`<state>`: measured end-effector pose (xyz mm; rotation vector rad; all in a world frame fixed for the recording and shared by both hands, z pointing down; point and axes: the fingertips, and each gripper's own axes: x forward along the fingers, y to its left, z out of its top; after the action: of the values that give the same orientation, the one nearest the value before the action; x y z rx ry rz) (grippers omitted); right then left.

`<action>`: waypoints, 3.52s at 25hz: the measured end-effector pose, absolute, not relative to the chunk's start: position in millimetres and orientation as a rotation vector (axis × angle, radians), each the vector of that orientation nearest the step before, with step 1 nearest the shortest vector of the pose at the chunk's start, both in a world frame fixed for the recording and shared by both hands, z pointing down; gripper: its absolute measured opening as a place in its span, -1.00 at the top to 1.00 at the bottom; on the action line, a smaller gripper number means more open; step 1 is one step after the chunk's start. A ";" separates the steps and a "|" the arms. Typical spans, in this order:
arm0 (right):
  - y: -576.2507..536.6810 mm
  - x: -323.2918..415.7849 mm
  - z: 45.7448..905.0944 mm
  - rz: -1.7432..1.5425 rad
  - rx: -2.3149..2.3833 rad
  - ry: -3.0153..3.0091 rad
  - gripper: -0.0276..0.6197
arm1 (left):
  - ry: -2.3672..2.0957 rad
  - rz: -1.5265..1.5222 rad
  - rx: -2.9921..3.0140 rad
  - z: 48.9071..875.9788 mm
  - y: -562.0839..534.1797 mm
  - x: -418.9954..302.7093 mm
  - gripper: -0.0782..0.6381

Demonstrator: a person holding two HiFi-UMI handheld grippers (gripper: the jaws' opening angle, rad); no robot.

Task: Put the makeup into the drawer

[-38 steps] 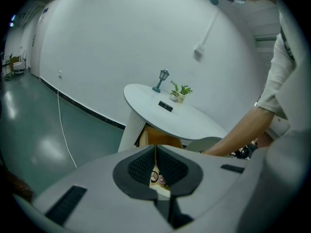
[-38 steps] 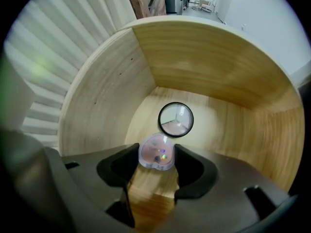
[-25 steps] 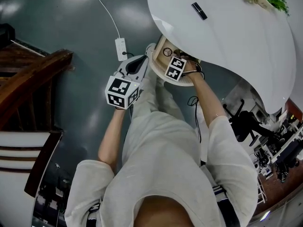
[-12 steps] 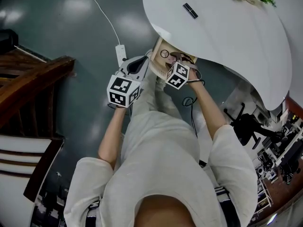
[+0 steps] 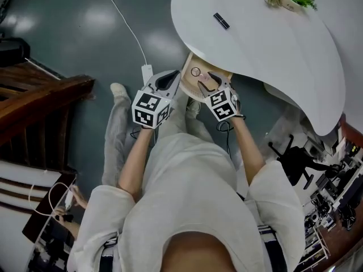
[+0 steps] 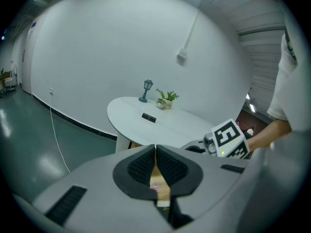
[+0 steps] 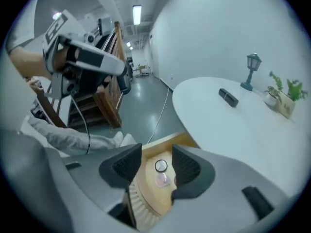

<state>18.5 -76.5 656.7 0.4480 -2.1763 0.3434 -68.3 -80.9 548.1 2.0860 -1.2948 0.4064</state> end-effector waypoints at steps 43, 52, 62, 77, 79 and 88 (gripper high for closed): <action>-322.8 13.9 636.4 0.352 0.725 -2.151 0.43 | -1.357 0.396 2.044 540.4 -123.4 -100.1 0.74; -321.8 13.7 643.9 0.391 0.724 -2.151 0.62 | -1.352 0.404 2.044 540.7 -126.5 -102.2 0.73; -281.9 27.4 615.0 0.420 0.768 -2.229 0.62 | -1.323 0.407 2.081 535.1 -123.1 -88.2 0.74; -152.3 58.9 596.6 0.468 0.717 -2.298 0.62 | -1.265 0.420 2.141 529.5 -96.7 -40.8 0.73; -137.3 62.2 598.6 0.470 0.692 -2.300 0.62 | -1.262 0.420 2.145 529.9 -92.4 -35.0 0.73; -83.4 64.4 633.2 0.308 0.424 -2.207 0.63 | -1.270 0.418 2.123 538.0 -76.4 -27.0 0.74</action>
<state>64.4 -83.4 633.2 0.4235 -2.2075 0.3076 -27.0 -76.4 538.0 2.1234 -1.2696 0.4178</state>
